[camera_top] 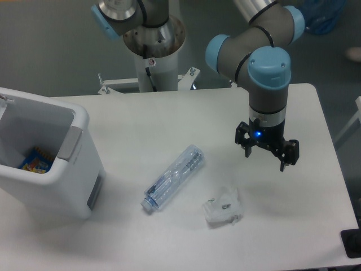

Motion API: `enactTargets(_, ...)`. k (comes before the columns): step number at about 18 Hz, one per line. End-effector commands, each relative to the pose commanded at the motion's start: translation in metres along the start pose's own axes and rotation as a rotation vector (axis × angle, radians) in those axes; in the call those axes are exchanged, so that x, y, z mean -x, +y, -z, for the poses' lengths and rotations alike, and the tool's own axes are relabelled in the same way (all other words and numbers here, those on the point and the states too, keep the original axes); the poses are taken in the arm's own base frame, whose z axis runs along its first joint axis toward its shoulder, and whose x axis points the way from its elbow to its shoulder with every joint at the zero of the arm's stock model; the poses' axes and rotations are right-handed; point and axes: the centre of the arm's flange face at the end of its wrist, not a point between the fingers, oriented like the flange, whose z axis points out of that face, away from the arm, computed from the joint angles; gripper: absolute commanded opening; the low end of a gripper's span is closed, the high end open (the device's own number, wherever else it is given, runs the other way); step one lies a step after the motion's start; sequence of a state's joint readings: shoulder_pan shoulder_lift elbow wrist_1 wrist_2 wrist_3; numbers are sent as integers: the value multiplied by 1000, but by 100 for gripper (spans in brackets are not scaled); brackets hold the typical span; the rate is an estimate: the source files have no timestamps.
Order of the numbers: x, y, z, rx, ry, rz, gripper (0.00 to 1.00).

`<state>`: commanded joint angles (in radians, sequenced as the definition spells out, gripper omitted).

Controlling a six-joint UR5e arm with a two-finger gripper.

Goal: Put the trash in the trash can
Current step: 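Move the open gripper above the crumpled white tissue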

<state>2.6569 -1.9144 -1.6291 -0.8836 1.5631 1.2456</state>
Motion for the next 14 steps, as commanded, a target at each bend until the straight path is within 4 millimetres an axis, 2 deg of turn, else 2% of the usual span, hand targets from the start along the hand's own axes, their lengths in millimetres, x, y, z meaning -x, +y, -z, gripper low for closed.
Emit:
enactTargets(5, -12, 0, -6, -2, 22, -1, 100)
enactTargets(10, -39, -20, -21, -16, 18, 6, 100)
enactTargets(12, -39, -30, -27, -19, 25, 70, 100)
enactTargets(14, -39, -50, -37, -22, 30, 59, 100)
